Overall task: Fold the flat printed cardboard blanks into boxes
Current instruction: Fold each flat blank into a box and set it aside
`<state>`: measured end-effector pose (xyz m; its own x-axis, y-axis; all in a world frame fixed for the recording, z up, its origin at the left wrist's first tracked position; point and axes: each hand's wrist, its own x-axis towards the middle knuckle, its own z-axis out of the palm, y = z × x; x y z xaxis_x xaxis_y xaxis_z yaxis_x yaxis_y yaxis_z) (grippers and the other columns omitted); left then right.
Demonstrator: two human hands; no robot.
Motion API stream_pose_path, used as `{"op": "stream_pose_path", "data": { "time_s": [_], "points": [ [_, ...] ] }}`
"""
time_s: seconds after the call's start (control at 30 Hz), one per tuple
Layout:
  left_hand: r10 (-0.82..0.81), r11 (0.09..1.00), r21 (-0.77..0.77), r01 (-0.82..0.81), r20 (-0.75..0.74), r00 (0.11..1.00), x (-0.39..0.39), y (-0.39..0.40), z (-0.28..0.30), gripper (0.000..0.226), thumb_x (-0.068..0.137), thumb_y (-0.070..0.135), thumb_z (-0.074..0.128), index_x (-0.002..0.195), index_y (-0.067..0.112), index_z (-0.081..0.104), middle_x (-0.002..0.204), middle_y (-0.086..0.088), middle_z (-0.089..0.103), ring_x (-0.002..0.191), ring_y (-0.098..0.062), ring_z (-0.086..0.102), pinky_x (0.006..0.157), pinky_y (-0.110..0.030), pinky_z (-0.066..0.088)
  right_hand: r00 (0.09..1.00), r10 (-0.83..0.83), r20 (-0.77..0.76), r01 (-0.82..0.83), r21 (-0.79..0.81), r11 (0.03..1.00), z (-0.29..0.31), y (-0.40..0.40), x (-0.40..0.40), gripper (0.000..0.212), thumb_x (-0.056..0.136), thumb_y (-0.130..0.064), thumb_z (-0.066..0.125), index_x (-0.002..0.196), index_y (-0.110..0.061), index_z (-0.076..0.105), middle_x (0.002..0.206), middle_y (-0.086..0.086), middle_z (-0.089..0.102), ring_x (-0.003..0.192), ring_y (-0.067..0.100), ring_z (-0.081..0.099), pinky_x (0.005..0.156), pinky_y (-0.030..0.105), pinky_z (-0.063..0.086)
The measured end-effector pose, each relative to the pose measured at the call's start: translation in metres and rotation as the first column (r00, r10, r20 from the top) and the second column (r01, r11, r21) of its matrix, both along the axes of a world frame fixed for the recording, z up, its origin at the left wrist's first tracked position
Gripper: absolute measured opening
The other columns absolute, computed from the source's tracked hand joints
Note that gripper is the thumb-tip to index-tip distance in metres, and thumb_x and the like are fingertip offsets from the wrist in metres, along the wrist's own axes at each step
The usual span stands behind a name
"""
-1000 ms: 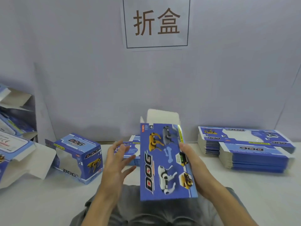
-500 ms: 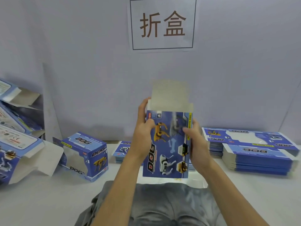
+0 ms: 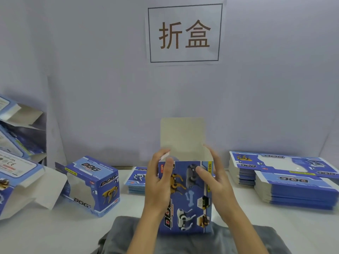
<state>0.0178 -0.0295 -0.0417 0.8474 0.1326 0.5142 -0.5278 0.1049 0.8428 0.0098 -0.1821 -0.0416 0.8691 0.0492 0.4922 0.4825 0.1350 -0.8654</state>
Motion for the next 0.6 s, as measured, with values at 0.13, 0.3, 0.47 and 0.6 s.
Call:
{"op": "stream_pose_path", "data": {
  "time_s": [0.13,0.3,0.47,0.6],
  "points": [
    [-0.017,0.999,-0.050,0.016,-0.028,0.999,-0.002,0.001,-0.002,0.028,0.082,0.063,0.050,0.090,0.038,0.060,0.108,-0.021,0.064,0.097,-0.039,0.069,0.071,-0.056,0.060,0.996,0.052,-0.076,-0.047,0.064,0.997,-0.001,0.004,-0.003,0.031,0.095,-0.039,0.059,0.125,-0.035,0.052,0.115,0.014,0.069,0.104,0.033,0.071,0.077,0.044,0.060],
    [-0.007,0.998,-0.066,0.005,-0.022,1.000,0.000,0.000,0.006,0.033,0.101,0.043,0.051,0.081,0.017,0.051,0.091,-0.020,0.058,0.090,-0.048,0.065,0.054,-0.037,0.049,0.992,-0.094,-0.082,0.101,0.093,0.990,0.010,0.006,0.002,0.025,0.099,-0.038,0.054,0.107,-0.016,0.060,0.081,-0.012,0.067,0.076,0.006,0.070,0.061,0.022,0.054],
    [-0.065,0.995,-0.071,0.064,-0.016,0.998,-0.005,-0.004,0.012,0.028,0.101,0.018,0.044,0.102,0.042,0.059,0.102,-0.011,0.062,0.088,-0.042,0.069,0.057,-0.037,0.055,0.987,-0.105,-0.119,0.115,0.080,0.990,0.003,-0.001,0.003,0.021,0.100,-0.009,0.044,0.107,-0.026,0.055,0.052,-0.013,0.051,0.047,0.004,0.055,0.045,0.018,0.045],
    [-0.177,0.976,-0.144,0.165,-0.071,0.982,-0.005,0.001,0.012,0.061,0.105,0.012,0.037,0.122,0.070,0.044,0.126,0.003,0.058,0.097,-0.031,0.072,0.074,-0.048,0.061,0.984,-0.085,-0.155,0.104,0.116,0.988,0.011,0.006,0.006,0.060,0.080,-0.032,0.050,0.132,-0.062,0.041,0.063,-0.003,0.043,0.059,0.016,0.043,0.061,0.031,0.043]
  ]
}}
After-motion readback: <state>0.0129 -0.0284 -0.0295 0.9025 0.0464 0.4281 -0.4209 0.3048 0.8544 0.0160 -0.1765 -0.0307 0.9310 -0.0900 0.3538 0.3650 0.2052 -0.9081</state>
